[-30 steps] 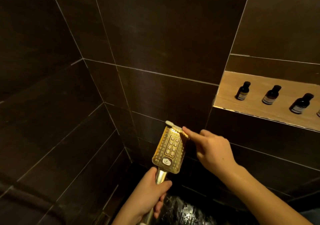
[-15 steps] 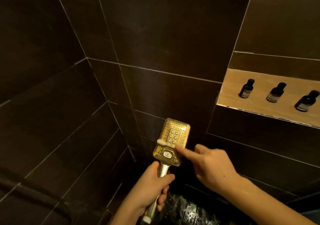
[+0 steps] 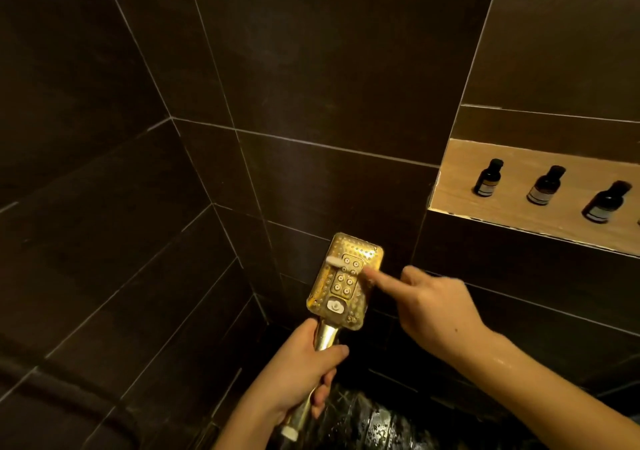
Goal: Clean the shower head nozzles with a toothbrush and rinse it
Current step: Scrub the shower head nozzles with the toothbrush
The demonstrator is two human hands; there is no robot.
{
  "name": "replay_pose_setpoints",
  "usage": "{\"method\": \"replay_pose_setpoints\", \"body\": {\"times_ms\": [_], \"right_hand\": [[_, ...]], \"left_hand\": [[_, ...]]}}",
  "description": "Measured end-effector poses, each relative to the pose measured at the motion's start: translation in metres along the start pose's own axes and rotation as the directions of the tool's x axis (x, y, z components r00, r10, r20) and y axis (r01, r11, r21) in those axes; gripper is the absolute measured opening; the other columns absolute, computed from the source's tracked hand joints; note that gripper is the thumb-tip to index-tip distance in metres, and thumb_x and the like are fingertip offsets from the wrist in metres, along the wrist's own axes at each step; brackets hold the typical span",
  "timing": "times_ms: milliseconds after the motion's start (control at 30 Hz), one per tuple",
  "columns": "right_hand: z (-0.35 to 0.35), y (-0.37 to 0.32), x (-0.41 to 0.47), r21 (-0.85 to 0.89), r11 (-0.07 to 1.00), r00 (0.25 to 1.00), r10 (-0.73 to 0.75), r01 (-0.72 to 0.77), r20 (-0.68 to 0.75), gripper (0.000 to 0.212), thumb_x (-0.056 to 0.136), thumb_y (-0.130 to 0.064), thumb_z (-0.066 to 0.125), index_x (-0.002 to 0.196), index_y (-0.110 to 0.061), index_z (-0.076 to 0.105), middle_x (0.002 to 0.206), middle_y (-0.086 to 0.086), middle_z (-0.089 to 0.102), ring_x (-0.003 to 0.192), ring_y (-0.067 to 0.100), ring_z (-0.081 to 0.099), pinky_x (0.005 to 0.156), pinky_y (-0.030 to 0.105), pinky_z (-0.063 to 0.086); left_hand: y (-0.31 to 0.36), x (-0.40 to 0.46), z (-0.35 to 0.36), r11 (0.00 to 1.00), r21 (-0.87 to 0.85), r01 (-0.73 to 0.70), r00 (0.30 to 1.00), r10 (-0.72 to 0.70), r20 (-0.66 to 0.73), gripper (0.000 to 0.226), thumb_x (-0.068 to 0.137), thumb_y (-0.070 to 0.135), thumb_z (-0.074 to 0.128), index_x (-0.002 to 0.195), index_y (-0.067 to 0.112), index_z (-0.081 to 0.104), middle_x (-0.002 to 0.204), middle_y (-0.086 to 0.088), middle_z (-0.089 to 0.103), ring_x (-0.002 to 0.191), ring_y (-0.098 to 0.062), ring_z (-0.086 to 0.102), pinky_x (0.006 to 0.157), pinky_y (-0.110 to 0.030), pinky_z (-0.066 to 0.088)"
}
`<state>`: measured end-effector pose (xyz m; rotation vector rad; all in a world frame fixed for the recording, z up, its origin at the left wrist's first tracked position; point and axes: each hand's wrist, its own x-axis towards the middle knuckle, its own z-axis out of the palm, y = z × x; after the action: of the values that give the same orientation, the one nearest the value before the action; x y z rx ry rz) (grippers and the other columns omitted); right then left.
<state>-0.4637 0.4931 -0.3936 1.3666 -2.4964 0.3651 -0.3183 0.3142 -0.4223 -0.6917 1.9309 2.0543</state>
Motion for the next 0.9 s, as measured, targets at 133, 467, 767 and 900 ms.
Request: {"method": "replay_pose_setpoints", "body": {"times_ms": [133, 467, 767, 900], "right_hand": [[-0.001, -0.009, -0.006, 0.005, 0.998, 0.997, -0.055, 0.055, 0.048, 0.068, 0.079, -0.020, 0.066, 0.142, -0.036, 0.046, 0.071, -0.006, 0.052, 0.039, 0.010, 0.041, 0.030, 0.027, 0.037], [0.002, -0.013, -0.001, -0.076, 0.974, 0.969, -0.199, 0.212, 0.143, 0.060, 0.083, -0.032, 0.056, 0.142, -0.037, 0.044, 0.071, -0.005, 0.053, 0.037, 0.011, 0.043, 0.032, 0.026, 0.033], [0.006, -0.027, 0.000, -0.086, 0.957, 0.949, -0.260, 0.278, 0.177, 0.058, 0.088, -0.040, 0.048, 0.145, -0.036, 0.040, 0.070, -0.005, 0.051, 0.038, 0.008, 0.028, 0.032, 0.025, 0.026], [0.007, -0.023, 0.010, -0.097, 0.975, 0.975, -0.189, 0.201, 0.114, 0.067, 0.081, -0.033, 0.062, 0.144, -0.037, 0.040, 0.069, -0.005, 0.050, 0.035, 0.012, 0.042, 0.031, 0.026, 0.032]], "left_hand": [[0.003, 0.001, 0.001, 1.000, -0.021, 0.007, 1.000, -0.006, 0.011, 0.028, 0.096, 0.015, 0.064, 0.116, 0.009, 0.044, 0.059, -0.003, 0.053, 0.040, -0.016, 0.043, 0.036, -0.026, 0.039], [0.001, -0.004, -0.005, 0.996, -0.029, 0.082, 0.995, -0.080, 0.054, 0.030, 0.095, 0.014, 0.063, 0.117, 0.006, 0.044, 0.060, -0.003, 0.051, 0.040, -0.013, 0.040, 0.035, -0.024, 0.036], [0.002, -0.004, -0.012, 0.990, -0.097, 0.102, 0.994, -0.097, 0.054, 0.033, 0.095, 0.012, 0.061, 0.122, 0.004, 0.044, 0.061, -0.003, 0.052, 0.041, -0.012, 0.042, 0.035, -0.024, 0.036], [0.002, -0.001, -0.014, 0.976, -0.200, 0.089, 0.996, -0.090, 0.005, 0.031, 0.095, 0.015, 0.064, 0.119, 0.009, 0.046, 0.061, -0.003, 0.053, 0.042, -0.013, 0.042, 0.036, -0.023, 0.036]]}}
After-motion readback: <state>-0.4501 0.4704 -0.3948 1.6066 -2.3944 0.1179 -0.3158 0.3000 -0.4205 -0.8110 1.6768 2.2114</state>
